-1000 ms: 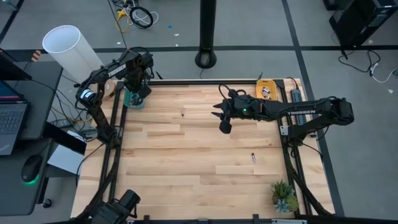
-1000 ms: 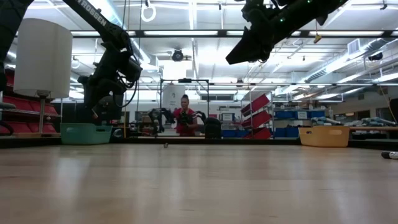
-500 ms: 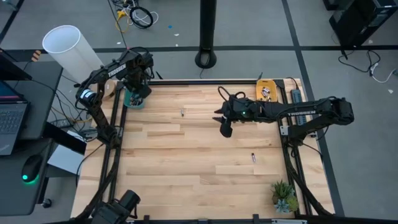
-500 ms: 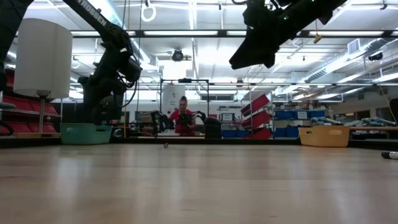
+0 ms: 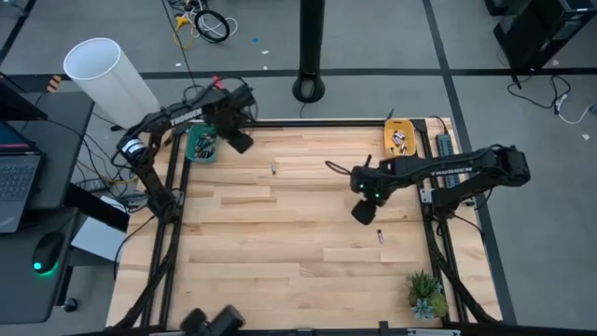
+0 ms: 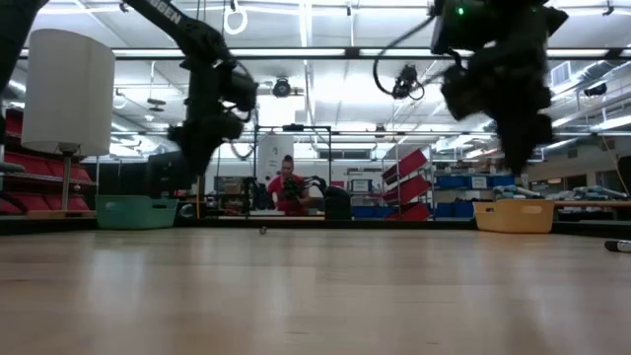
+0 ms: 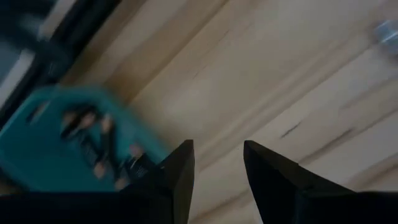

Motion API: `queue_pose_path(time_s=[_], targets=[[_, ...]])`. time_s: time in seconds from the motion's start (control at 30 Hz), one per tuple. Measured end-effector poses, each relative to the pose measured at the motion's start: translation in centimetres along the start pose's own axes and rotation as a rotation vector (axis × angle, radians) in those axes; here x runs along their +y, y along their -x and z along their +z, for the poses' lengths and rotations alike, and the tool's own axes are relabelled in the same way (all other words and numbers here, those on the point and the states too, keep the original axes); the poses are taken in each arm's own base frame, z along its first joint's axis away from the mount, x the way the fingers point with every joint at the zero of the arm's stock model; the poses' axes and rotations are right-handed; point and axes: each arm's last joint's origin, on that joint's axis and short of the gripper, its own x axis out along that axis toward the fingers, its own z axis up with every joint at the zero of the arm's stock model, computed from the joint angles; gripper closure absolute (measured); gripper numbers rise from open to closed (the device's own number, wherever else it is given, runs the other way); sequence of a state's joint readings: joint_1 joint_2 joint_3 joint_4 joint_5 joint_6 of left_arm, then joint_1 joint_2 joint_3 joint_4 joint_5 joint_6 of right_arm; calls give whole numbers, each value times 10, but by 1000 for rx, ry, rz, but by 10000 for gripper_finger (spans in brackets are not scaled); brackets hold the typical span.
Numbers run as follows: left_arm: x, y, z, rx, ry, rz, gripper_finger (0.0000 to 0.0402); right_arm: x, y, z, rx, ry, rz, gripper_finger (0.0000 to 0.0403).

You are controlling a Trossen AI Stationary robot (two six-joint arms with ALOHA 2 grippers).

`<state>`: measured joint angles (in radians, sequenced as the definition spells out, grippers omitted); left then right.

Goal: Sort batteries
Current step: Put the silver battery into the yellow bin

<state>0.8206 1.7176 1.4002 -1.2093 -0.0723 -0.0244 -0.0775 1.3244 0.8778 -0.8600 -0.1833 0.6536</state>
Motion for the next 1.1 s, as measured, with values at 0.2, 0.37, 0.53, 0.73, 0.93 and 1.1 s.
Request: queue_pose_path(time_s=[0.2,0.37,0.53,0.73,0.93,1.1], targets=[[-44,5,13,-179,-82,-57,250,-1,-12,-18,284,-252,-58,251],[-73,9,15,-260,-165,-113,250,12,-27,-26,331,-273,-92,251],[-87,11,11,-270,-217,-92,250,11,-46,-45,317,-327,-113,251],[-92,12,9,-272,-249,-90,250,8,-56,-67,259,-400,-64,251],[-91,12,8,-260,-248,-85,250,-2,-70,-83,246,-446,-107,251],[-91,12,8,-255,-248,-84,250,-3,-71,-82,177,-432,-137,251]])
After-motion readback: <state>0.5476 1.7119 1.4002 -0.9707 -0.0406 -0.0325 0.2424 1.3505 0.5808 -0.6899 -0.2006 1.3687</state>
